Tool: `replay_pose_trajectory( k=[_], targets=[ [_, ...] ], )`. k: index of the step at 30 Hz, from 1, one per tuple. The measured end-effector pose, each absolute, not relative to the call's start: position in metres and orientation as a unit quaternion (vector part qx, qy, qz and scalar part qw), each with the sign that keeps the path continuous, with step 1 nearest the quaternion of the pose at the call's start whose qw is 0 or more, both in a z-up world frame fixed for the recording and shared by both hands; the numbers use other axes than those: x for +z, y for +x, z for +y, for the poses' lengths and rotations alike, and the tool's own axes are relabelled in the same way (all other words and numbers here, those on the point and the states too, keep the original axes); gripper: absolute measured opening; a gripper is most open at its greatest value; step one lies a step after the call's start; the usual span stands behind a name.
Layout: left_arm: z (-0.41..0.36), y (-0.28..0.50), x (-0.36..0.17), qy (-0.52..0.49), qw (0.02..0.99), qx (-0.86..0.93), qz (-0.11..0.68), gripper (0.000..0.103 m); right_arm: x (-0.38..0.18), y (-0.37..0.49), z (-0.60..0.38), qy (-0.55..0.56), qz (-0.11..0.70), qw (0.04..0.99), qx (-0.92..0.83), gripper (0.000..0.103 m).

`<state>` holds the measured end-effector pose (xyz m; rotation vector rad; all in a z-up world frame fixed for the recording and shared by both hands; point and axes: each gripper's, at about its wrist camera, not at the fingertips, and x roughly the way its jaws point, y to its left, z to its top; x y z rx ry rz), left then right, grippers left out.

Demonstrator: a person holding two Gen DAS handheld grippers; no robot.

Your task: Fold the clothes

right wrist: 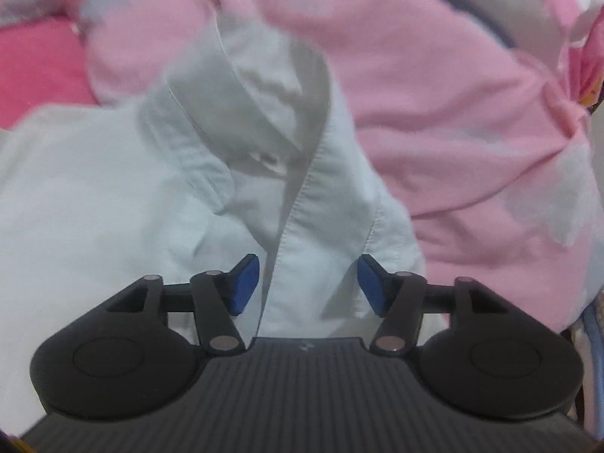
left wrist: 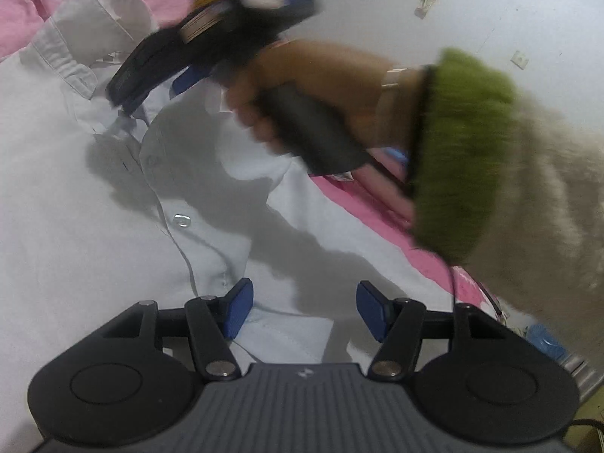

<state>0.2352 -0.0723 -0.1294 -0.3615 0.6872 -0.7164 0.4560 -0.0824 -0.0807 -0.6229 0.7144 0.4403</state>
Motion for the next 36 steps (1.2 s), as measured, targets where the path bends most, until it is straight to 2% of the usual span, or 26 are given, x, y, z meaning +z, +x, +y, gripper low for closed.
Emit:
replay_pose_trajectory(
  k=[1, 3, 4, 5, 7, 16, 20, 26, 33, 36],
  targets=[
    [-0.072, 0.235, -0.129, -0.173, 0.864, -0.342, 0.328, 0.062, -0.084, 0.46, -0.082, -0.298, 0.339, 0.869, 0.202, 0.058],
    [-0.073, 0.235, -0.129, -0.173, 0.864, -0.342, 0.328, 0.062, -0.087, 0.466, -0.083, -0.291, 0.335, 0.876, 0.188, 0.048],
    [-0.073, 0.235, -0.129, -0.172, 0.864, -0.342, 0.328, 0.062, -0.081, 0.469, -0.089, -0.268, 0.336, 0.883, 0.19, 0.022],
    [-0.072, 0.235, -0.128, -0.172, 0.864, -0.341, 0.328, 0.062, -0.073, 0.471, -0.095, -0.239, 0.339, 0.888, 0.198, 0.008],
    [-0.073, 0.235, -0.127, -0.171, 0.864, -0.341, 0.328, 0.062, -0.059, 0.475, -0.108, -0.181, 0.345, 0.896, 0.214, 0.004],
    [-0.069, 0.238, -0.123, -0.169, 0.865, -0.341, 0.328, 0.062, 0.007, 0.495, -0.167, 0.086, 0.353, 0.891, 0.273, 0.003],
    [-0.069, 0.237, -0.123, -0.17, 0.864, -0.341, 0.328, 0.062, 0.006, 0.504, -0.169, 0.181, 0.355, 0.863, 0.31, 0.003],
    [-0.069, 0.232, -0.123, -0.172, 0.864, -0.341, 0.327, 0.062, -0.011, 0.519, -0.165, 0.243, 0.364, 0.84, 0.321, 0.003],
    [-0.07, 0.231, -0.124, -0.172, 0.865, -0.341, 0.326, 0.062, -0.031, 0.541, -0.141, 0.212, 0.376, 0.846, 0.314, 0.008],
    [-0.073, 0.232, -0.125, -0.173, 0.865, -0.341, 0.326, 0.062, -0.042, 0.55, -0.129, 0.214, 0.384, 0.845, 0.303, 0.023]
  ],
)
